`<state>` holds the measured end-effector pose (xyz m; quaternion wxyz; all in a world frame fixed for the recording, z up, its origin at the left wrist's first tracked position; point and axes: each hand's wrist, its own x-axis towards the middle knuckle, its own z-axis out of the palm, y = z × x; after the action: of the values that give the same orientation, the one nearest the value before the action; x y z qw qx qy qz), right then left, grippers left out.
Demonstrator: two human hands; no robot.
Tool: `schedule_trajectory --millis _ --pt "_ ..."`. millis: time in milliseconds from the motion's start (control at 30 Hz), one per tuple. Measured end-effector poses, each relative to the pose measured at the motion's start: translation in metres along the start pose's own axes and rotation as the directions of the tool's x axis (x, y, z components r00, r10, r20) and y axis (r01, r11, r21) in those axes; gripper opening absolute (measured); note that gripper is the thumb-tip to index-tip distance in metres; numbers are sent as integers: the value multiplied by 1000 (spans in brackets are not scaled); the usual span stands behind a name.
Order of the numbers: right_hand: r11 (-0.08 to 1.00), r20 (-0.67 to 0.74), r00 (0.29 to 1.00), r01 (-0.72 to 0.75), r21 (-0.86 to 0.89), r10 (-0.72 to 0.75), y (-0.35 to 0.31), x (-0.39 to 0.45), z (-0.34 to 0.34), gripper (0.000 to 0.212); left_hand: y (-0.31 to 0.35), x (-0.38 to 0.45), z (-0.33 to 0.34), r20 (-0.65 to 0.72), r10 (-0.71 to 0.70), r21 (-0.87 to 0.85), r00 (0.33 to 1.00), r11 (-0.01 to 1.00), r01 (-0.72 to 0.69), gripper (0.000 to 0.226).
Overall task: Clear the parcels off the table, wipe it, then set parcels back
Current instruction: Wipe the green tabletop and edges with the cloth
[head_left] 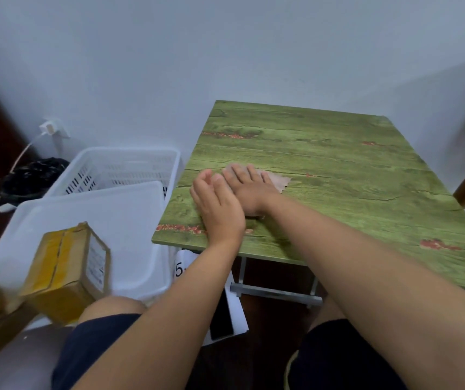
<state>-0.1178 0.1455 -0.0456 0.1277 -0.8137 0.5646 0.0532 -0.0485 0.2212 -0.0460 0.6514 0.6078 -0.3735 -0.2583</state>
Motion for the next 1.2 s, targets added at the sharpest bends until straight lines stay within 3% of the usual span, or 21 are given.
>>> schedule_trajectory --millis 67,133,167,233,300,367,733,1067,1200 --pt "1000 -4 1000 -6 -2 6 -2 2 1 67 -2 6 -20 64 94 130 994 986 -101 28" --pt "1000 -11 1000 -9 1 9 -3 4 1 68 -8 19 -46 115 212 442 971 864 -241 30" --pt "1000 -14 1000 -10 3 10 -4 4 1 68 -11 28 -59 149 212 607 966 752 -259 33" --pt "1000 -16 1000 -15 2 15 -6 5 0 68 -13 44 -78 192 28 784 981 597 -170 41" --pt "1000 -10 1000 -17 -3 17 -9 7 -1 68 -12 52 -87 220 -183 783 958 619 -62 44" --pt "1000 -9 1000 -18 -6 18 -12 10 -1 68 -11 51 -88 251 -243 757 937 652 -34 43" --pt "999 12 999 -46 17 46 -56 16 10 70 -10 77 -99 239 -260 692 936 722 23 30" --pt "967 -12 974 -223 123 226 -89 44 6 72 -15 90 -98 247 -276 687 929 726 33 34" --pt "963 -38 970 -234 131 240 -90 54 3 71 -18 92 -99 283 -284 664 916 747 27 26"
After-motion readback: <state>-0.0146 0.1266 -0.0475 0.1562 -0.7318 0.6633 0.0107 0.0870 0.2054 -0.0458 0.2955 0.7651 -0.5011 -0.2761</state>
